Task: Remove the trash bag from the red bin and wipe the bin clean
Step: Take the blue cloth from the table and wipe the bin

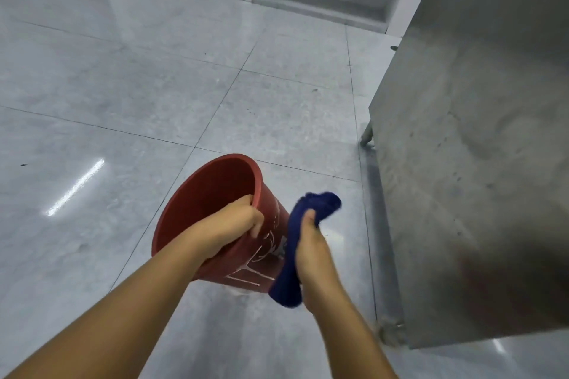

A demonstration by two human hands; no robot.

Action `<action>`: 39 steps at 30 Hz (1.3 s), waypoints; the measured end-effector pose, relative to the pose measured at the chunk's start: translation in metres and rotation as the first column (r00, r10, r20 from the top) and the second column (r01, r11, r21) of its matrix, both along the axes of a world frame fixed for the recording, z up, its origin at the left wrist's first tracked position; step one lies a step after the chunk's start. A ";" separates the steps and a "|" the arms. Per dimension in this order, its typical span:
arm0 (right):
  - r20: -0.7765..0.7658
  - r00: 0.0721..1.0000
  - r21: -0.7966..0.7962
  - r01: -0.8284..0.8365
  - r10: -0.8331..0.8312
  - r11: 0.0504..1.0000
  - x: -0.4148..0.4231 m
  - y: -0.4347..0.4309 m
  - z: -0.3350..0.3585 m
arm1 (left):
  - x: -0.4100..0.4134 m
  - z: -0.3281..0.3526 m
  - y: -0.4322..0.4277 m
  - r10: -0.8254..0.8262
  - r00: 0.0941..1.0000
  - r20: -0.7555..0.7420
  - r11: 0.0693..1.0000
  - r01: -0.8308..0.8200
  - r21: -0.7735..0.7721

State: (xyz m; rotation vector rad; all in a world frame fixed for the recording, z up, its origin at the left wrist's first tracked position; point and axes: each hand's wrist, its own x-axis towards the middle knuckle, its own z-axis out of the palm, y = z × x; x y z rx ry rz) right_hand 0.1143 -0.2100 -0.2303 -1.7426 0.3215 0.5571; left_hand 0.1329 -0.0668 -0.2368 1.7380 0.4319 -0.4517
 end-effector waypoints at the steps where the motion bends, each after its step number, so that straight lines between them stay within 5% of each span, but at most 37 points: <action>1: 0.067 0.998 -0.005 0.019 -0.019 1.000 0.006 0.016 -0.003 | 0.000 -0.001 0.001 -0.037 0.999 -0.008 0.999 0.037 0.001; 5: 0.313 0.932 -0.223 -0.117 0.185 0.968 0.016 0.055 -0.010 | -0.005 -0.001 0.013 -0.219 0.976 -0.020 0.975 0.218 -0.033; 11: 0.568 0.782 -0.127 -0.223 0.256 0.966 0.019 0.066 -0.042 | -0.023 -0.002 0.047 -0.283 0.952 -0.116 0.912 0.229 -0.340; 14: 0.612 0.733 -0.172 -0.242 0.296 0.955 0.016 0.075 -0.049 | -0.017 -0.005 0.043 -0.051 0.998 -0.036 0.885 0.028 -0.466; 16: 0.628 0.700 -0.229 -0.252 0.340 0.940 0.010 0.079 -0.057 | -0.010 -0.010 0.038 0.190 0.981 -0.036 0.900 -0.189 -0.392; 20: 0.597 0.726 -0.285 -0.206 0.342 0.936 0.007 0.072 -0.075 | -0.005 -0.016 0.035 0.312 0.948 -0.068 0.931 -0.319 -0.176; 24: 0.518 0.820 -0.290 -0.100 0.244 0.952 0.020 0.044 -0.100 | -0.013 -0.016 0.036 0.283 0.944 -0.172 0.932 -0.313 -0.185; 31: 0.240 0.970 -0.290 0.031 0.041 0.957 0.040 0.000 -0.141 | -0.023 -0.010 0.034 0.331 0.938 -0.103 0.894 -0.347 -0.283; 35: -0.157 0.896 0.079 0.431 -0.415 0.899 0.049 -0.038 -0.139 | -0.026 -0.002 0.022 0.314 0.946 -0.081 0.893 -0.324 -0.314; 37: -0.166 0.831 0.212 0.556 -0.531 0.804 0.048 -0.056 -0.125 | -0.031 0.000 0.020 0.286 0.956 -0.070 0.896 -0.292 -0.335; 39: -0.026 0.846 0.256 0.521 -0.533 0.814 0.050 -0.062 -0.102 | -0.034 -0.002 0.021 0.260 0.965 -0.039 0.896 -0.256 -0.362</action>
